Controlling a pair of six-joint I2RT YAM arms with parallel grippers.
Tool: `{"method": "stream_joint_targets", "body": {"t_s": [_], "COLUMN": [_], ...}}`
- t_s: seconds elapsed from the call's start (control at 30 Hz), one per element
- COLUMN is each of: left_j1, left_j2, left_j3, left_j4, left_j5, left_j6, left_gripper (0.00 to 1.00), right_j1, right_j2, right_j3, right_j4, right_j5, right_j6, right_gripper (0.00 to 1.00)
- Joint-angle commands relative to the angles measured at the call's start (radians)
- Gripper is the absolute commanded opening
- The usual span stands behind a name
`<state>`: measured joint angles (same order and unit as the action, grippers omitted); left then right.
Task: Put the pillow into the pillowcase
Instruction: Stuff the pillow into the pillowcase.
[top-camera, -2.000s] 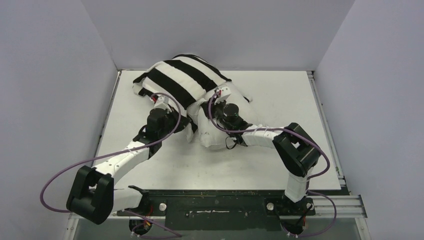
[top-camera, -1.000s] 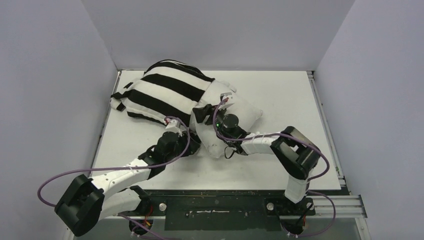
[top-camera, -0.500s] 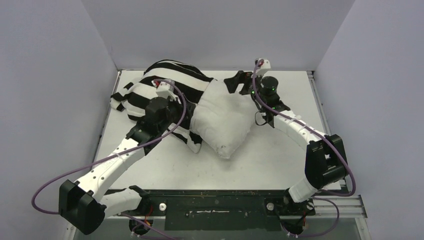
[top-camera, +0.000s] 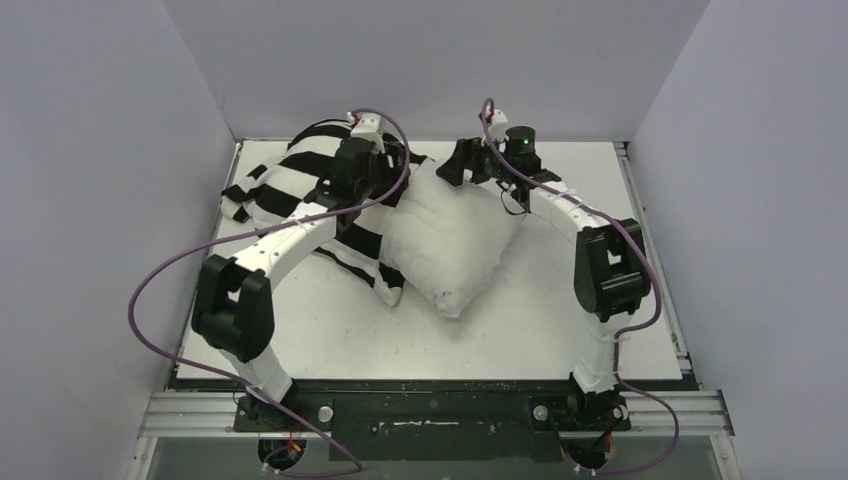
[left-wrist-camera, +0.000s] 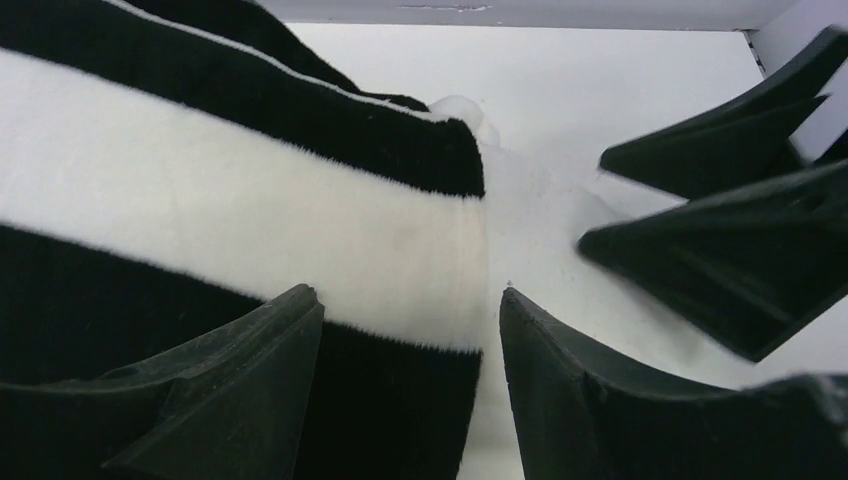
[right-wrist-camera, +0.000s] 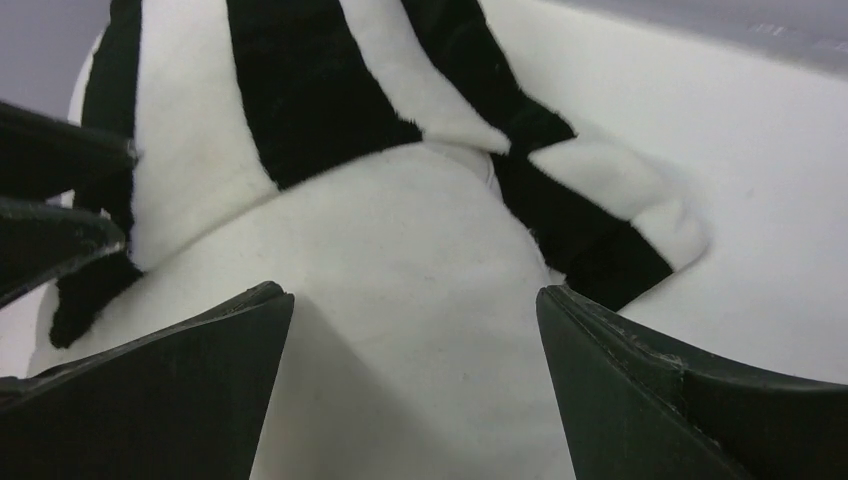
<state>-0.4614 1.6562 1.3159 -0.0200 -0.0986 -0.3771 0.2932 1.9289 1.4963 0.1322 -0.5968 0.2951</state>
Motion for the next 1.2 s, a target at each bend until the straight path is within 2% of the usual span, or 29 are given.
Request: {"method": "stream_joint_targets", "body": {"t_s": [0.0, 0.07, 0.1, 0.23, 0.27, 0.37, 0.4, 0.43, 0.47, 0.53, 0.57, 0.73, 0.83, 0.93, 0.97, 1.0, 1.07, 1.17], "left_j1": [0.003, 0.003, 0.003, 0.001, -0.006, -0.027, -0.034, -0.040, -0.046, -0.067, -0.079, -0.119, -0.124, -0.145, -0.148, -0.148, -0.145, -0.147], "left_j2": [0.097, 0.148, 0.174, 0.257, 0.273, 0.304, 0.308, 0.309, 0.307, 0.289, 0.279, 0.224, 0.180, 0.141, 0.134, 0.128, 0.112, 0.088], "left_j3": [0.087, 0.108, 0.138, 0.209, 0.228, 0.268, 0.277, 0.283, 0.290, 0.303, 0.305, 0.305, 0.292, 0.267, 0.261, 0.256, 0.238, 0.212], "left_j4": [0.128, 0.136, 0.116, 0.073, 0.061, 0.055, 0.059, 0.064, 0.067, 0.059, 0.057, 0.032, 0.022, -0.015, -0.028, -0.043, -0.063, -0.096], "left_j5": [0.071, 0.088, 0.077, 0.021, -0.015, -0.058, -0.056, -0.051, -0.047, -0.054, -0.067, -0.144, -0.148, -0.170, -0.178, -0.171, -0.106, -0.016], "left_j6": [0.050, 0.047, 0.052, 0.085, 0.098, 0.134, 0.139, 0.140, 0.142, 0.153, 0.166, 0.210, 0.182, 0.217, 0.225, 0.226, 0.227, 0.226], "left_gripper": [0.63, 0.64, 0.64, 0.64, 0.64, 0.60, 0.53, 0.43, 0.25, 0.03, 0.00, 0.00, 0.00, 0.00, 0.06, 0.16, 0.31, 0.46], "right_j1": [-0.005, 0.002, 0.005, 0.027, 0.032, 0.044, 0.048, 0.051, 0.053, 0.058, 0.058, 0.054, 0.052, 0.051, 0.050, 0.048, 0.047, 0.055], "right_j2": [0.073, 0.113, 0.121, 0.062, 0.047, 0.021, 0.014, 0.006, -0.003, -0.028, -0.041, -0.110, -0.147, -0.200, -0.212, -0.222, -0.228, -0.237], "right_j3": [0.051, 0.081, 0.085, -0.032, -0.055, -0.081, -0.085, -0.095, -0.110, -0.150, -0.170, -0.220, -0.239, -0.290, -0.301, -0.309, -0.325, -0.350], "right_j4": [-0.012, -0.031, -0.030, 0.148, 0.179, 0.216, 0.215, 0.220, 0.232, 0.288, 0.320, 0.349, 0.347, 0.365, 0.362, 0.360, 0.362, 0.375], "right_j5": [-0.168, -0.219, -0.231, -0.241, -0.237, -0.258, -0.262, -0.263, -0.264, -0.265, -0.266, -0.250, -0.256, -0.253, -0.249, -0.251, -0.267, -0.278], "right_j6": [0.005, 0.004, 0.011, 0.107, 0.122, 0.140, 0.139, 0.141, 0.148, 0.180, 0.200, 0.205, 0.211, 0.197, 0.191, 0.191, 0.192, 0.200], "right_gripper": [0.93, 0.84, 0.75, 0.24, 0.14, 0.01, 0.00, 0.00, 0.00, 0.00, 0.00, 0.00, 0.00, 0.00, 0.00, 0.00, 0.00, 0.00]}}
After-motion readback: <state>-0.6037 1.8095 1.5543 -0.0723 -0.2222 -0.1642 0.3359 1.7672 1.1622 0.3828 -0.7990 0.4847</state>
